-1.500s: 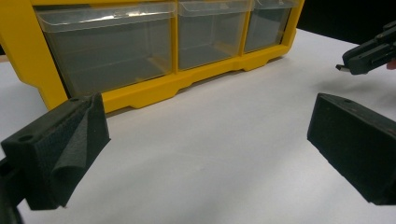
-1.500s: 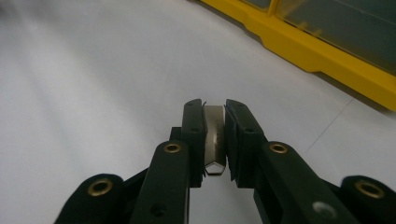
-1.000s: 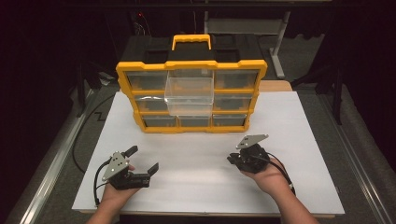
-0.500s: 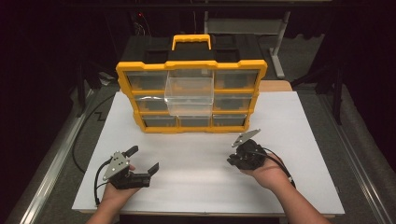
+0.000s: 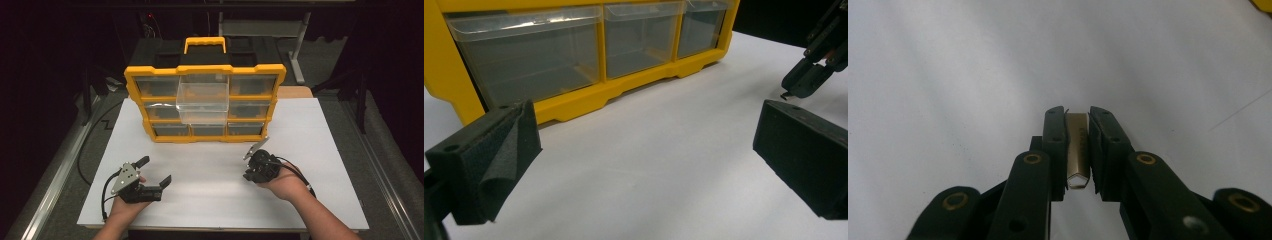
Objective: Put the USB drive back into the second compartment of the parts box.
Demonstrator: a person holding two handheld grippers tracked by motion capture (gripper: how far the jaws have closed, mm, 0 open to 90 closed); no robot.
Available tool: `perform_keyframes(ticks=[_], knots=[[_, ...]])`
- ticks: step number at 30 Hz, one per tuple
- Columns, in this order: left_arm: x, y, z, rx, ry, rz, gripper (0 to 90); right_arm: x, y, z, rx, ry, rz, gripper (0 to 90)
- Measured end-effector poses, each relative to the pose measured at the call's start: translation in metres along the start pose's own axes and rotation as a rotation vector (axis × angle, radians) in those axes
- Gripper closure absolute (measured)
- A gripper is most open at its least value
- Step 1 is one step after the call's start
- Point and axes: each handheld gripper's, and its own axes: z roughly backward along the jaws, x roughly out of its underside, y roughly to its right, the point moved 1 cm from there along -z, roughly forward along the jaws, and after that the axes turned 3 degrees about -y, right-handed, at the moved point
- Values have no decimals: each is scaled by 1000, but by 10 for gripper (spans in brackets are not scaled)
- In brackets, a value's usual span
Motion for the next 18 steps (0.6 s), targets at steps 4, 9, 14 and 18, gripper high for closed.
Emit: perform_keyframes(ticks=[4,9,14,18], knots=[[0,1,1,2,3,-1,4,-2,0,1,0,-30,13,802],[0,0,1,0,4,-3,4,-5,-1,5,-7,-66,32,802],[0,1,1,5,10,-3,4,-7,-1,8,-22,-93,45,802],[0,1,1,7,1,-9,4,-8,1,9,-34,-114,61,802]])
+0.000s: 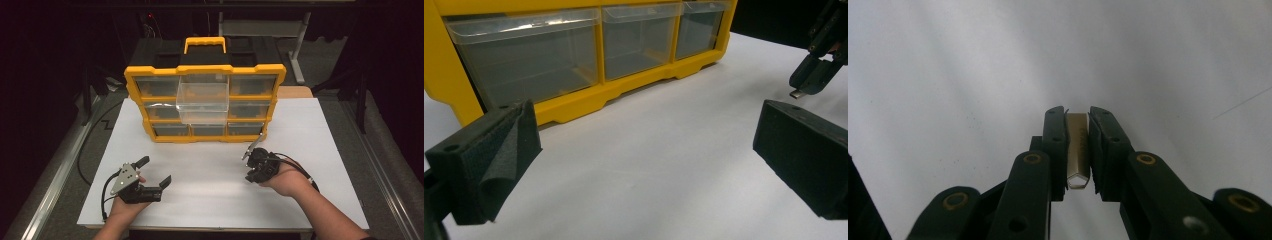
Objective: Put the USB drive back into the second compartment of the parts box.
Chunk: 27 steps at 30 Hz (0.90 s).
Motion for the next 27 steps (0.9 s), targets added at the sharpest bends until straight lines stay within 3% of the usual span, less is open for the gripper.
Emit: perform_keyframes(ticks=[15,27], knots=[[-1,1,0,4,4,1,5,-3,1,16,-44,-63,29,802],[0,2,0,9,4,0,4,-11,0,37,-54,-78,70,802]])
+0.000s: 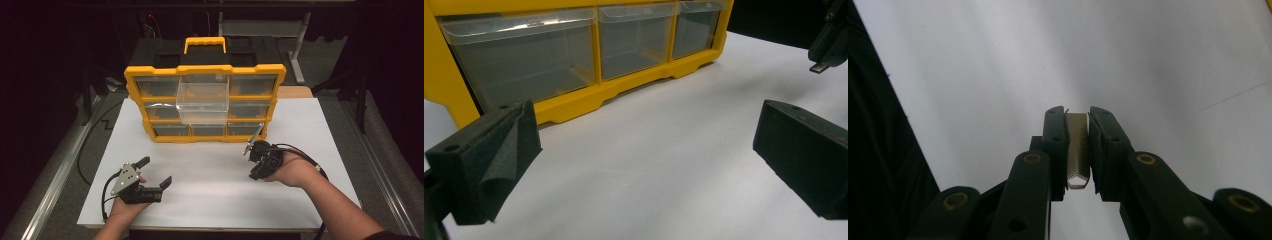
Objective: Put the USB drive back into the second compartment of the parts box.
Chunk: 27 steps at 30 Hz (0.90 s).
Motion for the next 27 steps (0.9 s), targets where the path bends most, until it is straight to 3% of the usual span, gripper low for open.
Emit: perform_keyframes(ticks=[27], knots=[[0,0,0,4,-1,-3,4,-19,-1,59,-35,-6,43,802]])
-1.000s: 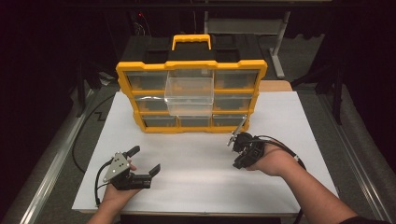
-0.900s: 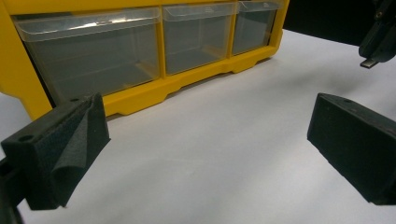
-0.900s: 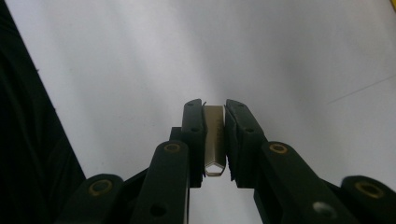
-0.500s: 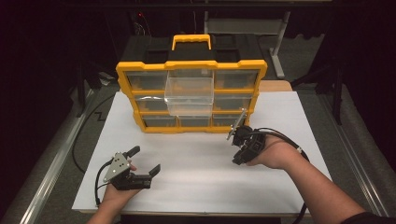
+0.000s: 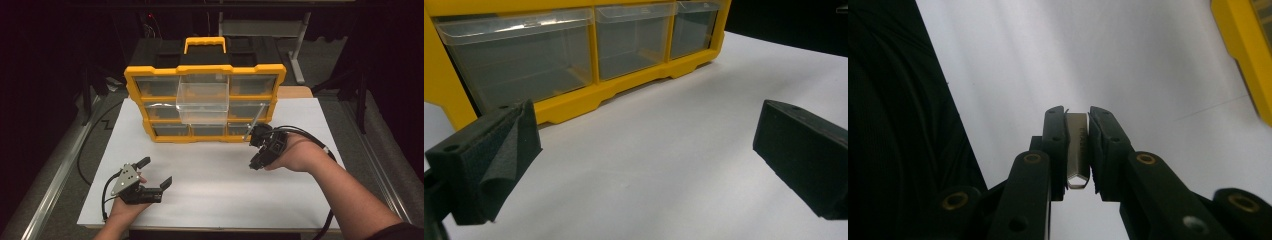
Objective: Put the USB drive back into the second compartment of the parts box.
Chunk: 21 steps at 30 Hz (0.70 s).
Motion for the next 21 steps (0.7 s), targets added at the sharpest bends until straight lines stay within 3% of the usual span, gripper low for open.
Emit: perform_keyframes(ticks=[21], knots=[[0,1,-1,3,3,2,4,-16,-3,57,25,16,26,802]])
